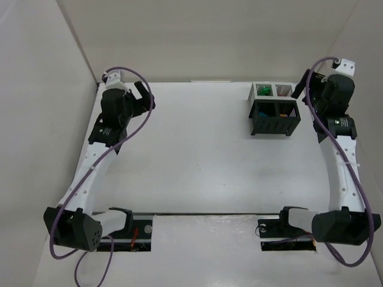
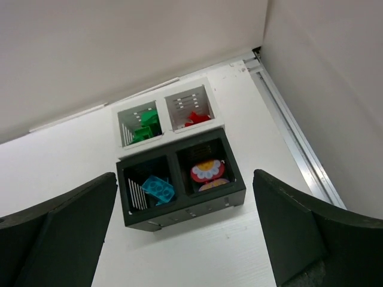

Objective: Sort the legos into containers by color

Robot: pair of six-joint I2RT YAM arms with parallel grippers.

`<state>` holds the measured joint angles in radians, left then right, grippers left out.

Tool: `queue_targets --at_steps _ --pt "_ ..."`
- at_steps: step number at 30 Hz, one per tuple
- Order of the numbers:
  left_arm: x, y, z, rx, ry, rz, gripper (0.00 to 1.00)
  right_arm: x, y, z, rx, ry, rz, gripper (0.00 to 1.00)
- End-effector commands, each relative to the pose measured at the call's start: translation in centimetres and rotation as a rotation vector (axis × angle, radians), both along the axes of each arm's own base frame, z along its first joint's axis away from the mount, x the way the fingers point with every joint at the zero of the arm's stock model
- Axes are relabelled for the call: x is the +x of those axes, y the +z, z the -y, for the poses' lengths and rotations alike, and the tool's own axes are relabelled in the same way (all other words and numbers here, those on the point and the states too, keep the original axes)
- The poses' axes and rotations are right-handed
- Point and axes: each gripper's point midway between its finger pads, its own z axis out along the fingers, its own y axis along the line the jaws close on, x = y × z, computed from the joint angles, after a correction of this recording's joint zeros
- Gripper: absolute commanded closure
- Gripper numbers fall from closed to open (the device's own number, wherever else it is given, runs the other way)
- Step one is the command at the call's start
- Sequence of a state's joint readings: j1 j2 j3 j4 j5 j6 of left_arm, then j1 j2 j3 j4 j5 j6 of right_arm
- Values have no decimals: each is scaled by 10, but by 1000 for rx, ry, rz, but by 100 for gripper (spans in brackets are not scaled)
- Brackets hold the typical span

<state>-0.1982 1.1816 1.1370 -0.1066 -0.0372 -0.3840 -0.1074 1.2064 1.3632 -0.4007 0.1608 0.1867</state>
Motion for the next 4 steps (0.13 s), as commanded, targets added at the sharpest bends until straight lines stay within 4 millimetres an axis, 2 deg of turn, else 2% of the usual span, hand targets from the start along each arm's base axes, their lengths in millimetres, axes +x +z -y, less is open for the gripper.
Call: queue_targets --at_steps 1,4 --pt "-7 7 -5 -37 34 21 0 7 5 -6 -3 43 45 0" --pt "-14 9 -6 -50 38 22 0 8 -1 -5 -18 48 22 0"
